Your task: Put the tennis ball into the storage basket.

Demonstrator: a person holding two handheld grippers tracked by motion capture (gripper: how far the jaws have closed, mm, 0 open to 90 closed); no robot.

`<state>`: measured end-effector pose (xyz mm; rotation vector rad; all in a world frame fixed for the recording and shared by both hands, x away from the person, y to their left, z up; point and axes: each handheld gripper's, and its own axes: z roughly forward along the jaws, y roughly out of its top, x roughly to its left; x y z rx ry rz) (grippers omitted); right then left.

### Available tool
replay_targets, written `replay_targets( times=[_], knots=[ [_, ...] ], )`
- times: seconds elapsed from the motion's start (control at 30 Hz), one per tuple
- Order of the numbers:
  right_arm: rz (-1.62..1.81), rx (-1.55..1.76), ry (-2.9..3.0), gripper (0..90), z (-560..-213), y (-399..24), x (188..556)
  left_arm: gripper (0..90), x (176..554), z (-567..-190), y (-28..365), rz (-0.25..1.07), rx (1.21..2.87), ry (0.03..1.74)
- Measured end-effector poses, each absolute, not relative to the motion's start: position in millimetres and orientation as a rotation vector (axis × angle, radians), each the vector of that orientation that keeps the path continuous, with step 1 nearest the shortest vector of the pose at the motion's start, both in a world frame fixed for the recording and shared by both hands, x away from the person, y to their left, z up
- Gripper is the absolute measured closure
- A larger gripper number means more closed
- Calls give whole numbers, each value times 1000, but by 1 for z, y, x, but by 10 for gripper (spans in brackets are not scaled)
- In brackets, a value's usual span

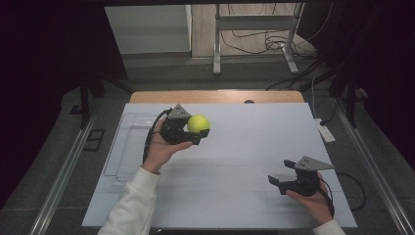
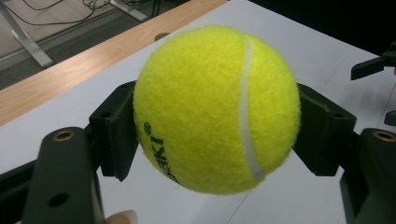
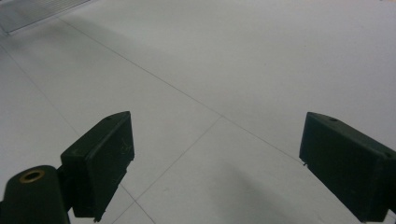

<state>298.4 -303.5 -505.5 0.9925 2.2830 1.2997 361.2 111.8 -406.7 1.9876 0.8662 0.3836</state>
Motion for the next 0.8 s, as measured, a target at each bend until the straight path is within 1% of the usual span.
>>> replay_targets(
  times=[0.8],
  knots=[
    [1299, 994, 2284, 104, -506, -304, 298, 269, 364, -400, 135, 418, 1940, 922]
  ],
)
